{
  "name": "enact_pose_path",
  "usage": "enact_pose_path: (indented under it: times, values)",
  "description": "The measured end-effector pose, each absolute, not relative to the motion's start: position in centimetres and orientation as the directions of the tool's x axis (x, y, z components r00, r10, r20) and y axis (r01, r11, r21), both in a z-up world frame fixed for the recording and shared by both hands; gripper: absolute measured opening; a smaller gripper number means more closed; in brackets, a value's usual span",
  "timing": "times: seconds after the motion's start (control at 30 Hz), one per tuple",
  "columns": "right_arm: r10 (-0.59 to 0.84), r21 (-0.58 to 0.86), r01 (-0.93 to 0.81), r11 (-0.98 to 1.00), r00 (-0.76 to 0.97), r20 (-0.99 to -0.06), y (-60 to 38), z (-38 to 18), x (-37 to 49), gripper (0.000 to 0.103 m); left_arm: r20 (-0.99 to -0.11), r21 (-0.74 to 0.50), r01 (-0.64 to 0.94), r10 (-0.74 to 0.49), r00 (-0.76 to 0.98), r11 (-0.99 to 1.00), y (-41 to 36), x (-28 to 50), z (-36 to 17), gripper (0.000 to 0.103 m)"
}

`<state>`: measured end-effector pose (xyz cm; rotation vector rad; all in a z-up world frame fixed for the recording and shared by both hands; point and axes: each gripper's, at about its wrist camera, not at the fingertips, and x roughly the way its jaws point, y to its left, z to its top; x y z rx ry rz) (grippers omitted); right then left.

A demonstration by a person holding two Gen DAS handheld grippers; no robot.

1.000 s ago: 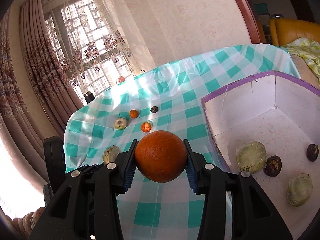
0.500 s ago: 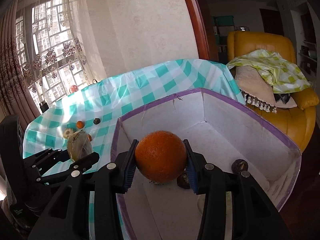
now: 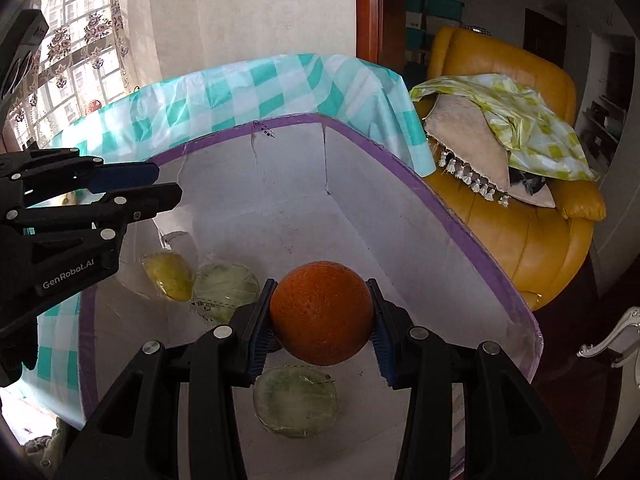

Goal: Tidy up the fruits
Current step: 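Open both tools to drop the fruits into the purple box, then move both open tools back over the remaining fruits on the table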

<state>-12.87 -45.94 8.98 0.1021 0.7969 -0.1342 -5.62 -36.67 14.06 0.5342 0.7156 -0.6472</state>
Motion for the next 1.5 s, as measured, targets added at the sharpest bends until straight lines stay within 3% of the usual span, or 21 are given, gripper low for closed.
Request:
enact_pose_path:
  times: [0.23,0.27,0.3,0.33,0.37,0.4,0.73,1.0,1.07,1.17,1.33,1.5]
  values:
    - [-0.070,0.002,0.108,0.994,0.654,-0.754,-45.4,8.4,-12.9,0.044,-0.791,0.195,0.686,-0.302,0.533,0.701,-37.5,-3.9,11.6,0.032]
    - [-0.073,-0.007,0.103,0.995,0.650,-0.756,-45.3,8.4,-12.9,0.045,-0.797,0.192,0.686,-0.297,0.527,0.701,-37.5,-3.9,11.3,0.039]
    - [-0.078,-0.013,0.103,0.995,0.655,-0.751,-45.3,8.6,-13.0,0.054,-0.800,0.188,0.686,-0.296,0.522,0.703,-37.4,-3.8,11.0,0.045]
    - [-0.081,-0.015,0.105,0.994,0.660,-0.747,-45.3,8.8,-13.1,0.065,-0.802,0.183,0.684,-0.295,0.519,0.706,-37.2,-3.9,10.8,0.060]
    - [-0.081,-0.013,0.107,0.994,0.668,-0.740,-45.3,9.0,-13.3,0.068,-0.799,0.181,0.680,-0.296,0.523,0.711,-37.0,-3.9,10.8,0.074]
    - [-0.080,-0.008,0.110,0.994,0.674,-0.735,-45.3,9.1,-13.4,0.070,-0.793,0.181,0.676,-0.300,0.530,0.714,-36.9,-4.0,10.8,0.076]
    - [-0.092,-0.023,0.110,0.994,0.682,-0.726,-43.5,9.7,-14.0,0.078,-0.776,0.204,0.674,-0.302,0.553,0.710,-35.0,-5.0,11.2,0.085]
    - [-0.108,-0.068,0.083,0.994,0.754,-0.648,-40.0,13.0,-14.8,0.086,-0.731,0.150,0.642,-0.353,0.584,0.752,-30.6,-5.4,13.5,0.087]
    - [-0.104,-0.073,0.075,0.995,0.774,-0.625,-38.6,13.7,-14.8,0.086,-0.710,0.136,0.625,-0.364,0.603,0.768,-28.7,-5.5,14.0,0.098]
    - [-0.085,-0.068,0.056,0.996,0.807,-0.585,-36.3,14.6,-14.6,0.086,-0.667,0.125,0.577,-0.362,0.651,0.807,-25.1,-5.4,14.5,0.100]
    - [-0.031,-0.059,0.001,0.998,0.859,-0.510,-31.5,15.3,-13.8,0.086,-0.652,0.110,0.440,-0.269,0.709,0.891,-18.4,-3.9,12.9,0.101]
    - [0.069,-0.025,-0.093,0.995,0.869,-0.490,-25.9,13.5,-11.3,0.087,-0.700,0.071,0.178,-0.078,0.710,0.981,-10.5,-1.3,7.8,0.101]
